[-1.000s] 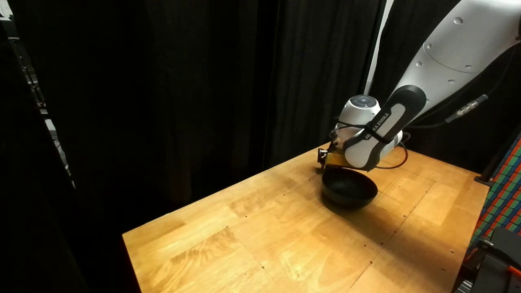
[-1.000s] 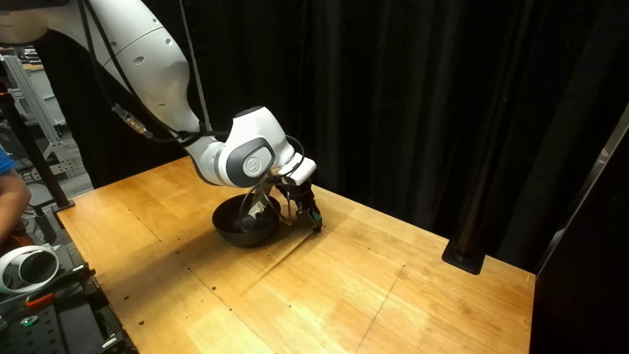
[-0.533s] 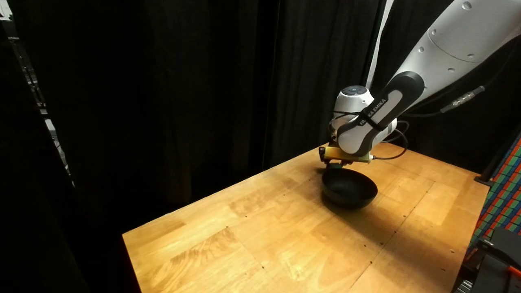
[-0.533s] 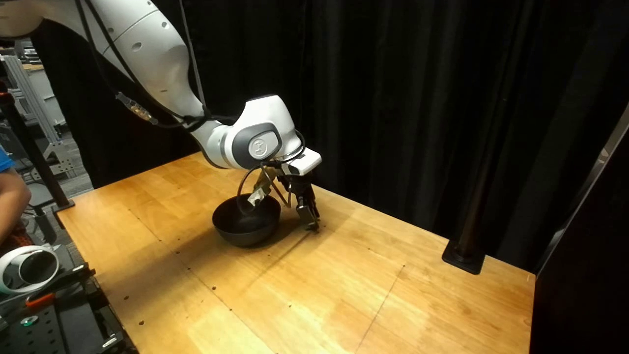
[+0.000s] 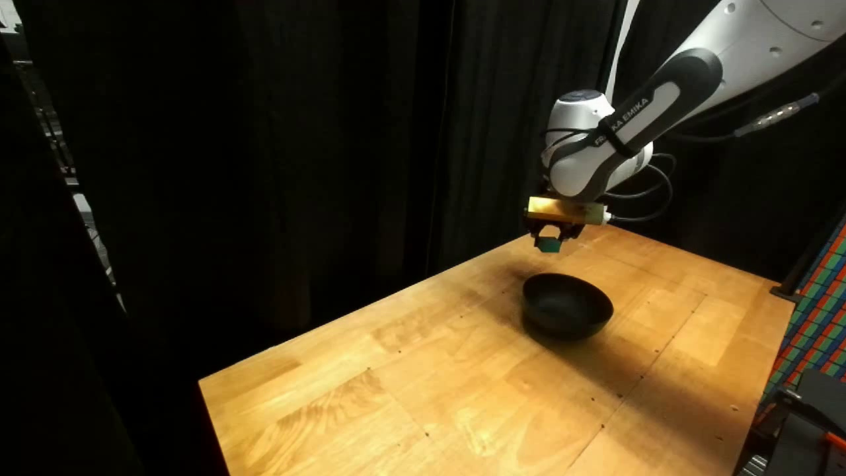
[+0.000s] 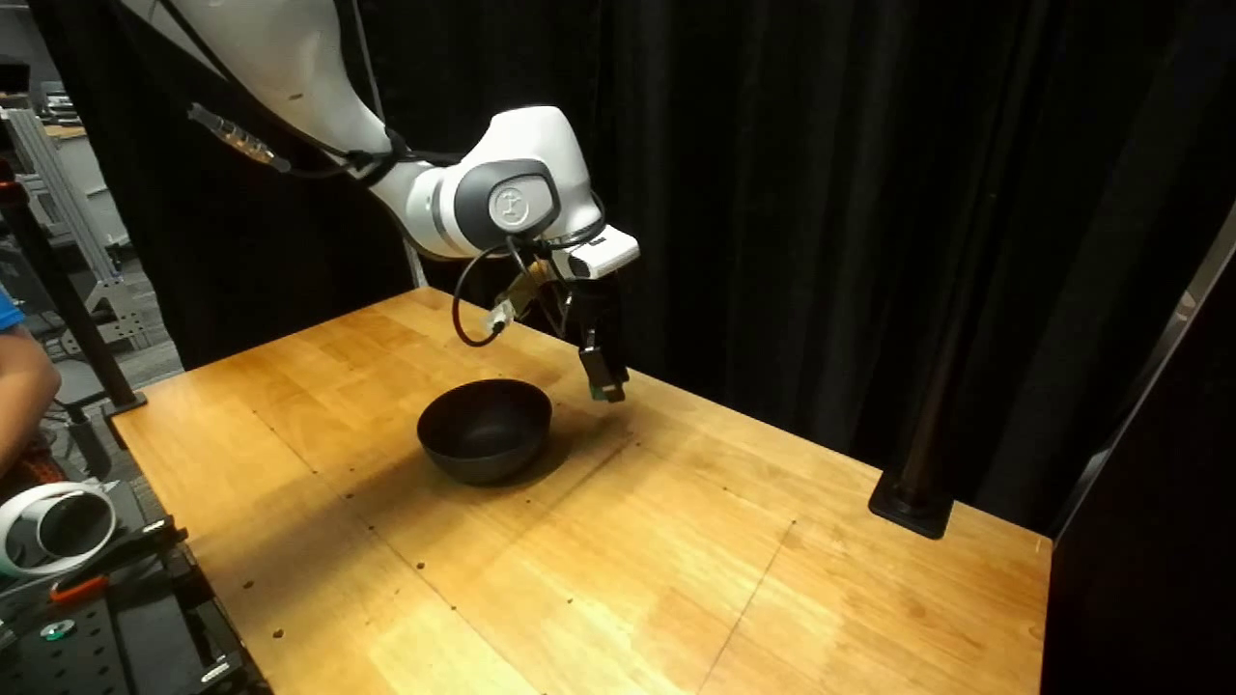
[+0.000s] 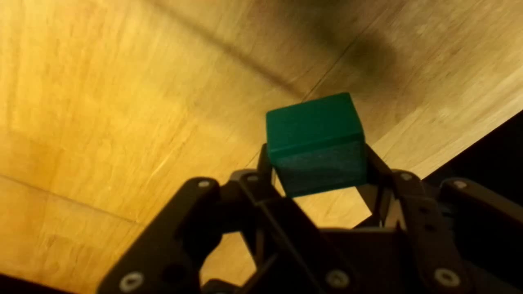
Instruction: Put the green block inside the bowl
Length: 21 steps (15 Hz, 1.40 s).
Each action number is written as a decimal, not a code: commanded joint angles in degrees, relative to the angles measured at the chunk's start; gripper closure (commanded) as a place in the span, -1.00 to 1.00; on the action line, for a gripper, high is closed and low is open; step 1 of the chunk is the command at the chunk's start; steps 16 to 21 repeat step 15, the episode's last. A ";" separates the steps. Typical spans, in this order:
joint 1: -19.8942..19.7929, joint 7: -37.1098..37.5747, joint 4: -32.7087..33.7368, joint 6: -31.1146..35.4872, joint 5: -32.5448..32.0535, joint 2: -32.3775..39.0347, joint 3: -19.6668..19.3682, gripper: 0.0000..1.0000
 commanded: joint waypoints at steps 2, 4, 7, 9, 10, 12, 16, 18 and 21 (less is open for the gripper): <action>-7.86 -2.74 -3.62 -6.45 7.85 -5.46 12.09 0.50; -8.92 -2.18 -5.38 -8.29 9.93 -6.58 14.42 0.50; -8.46 -0.22 -9.14 -9.78 9.34 -9.64 14.41 0.50; -7.52 1.60 -11.93 -10.44 7.64 -12.08 13.50 0.50; -7.34 1.98 -13.09 -10.88 6.92 -13.21 13.33 0.06; -7.32 2.89 -15.50 -11.14 5.95 -15.26 13.23 -0.44; -7.84 3.37 -18.39 -9.82 4.81 -17.65 13.58 -0.76; -7.84 3.37 -18.39 -9.82 4.81 -17.65 13.58 -0.76; -7.84 3.37 -18.39 -9.82 4.81 -17.65 13.58 -0.76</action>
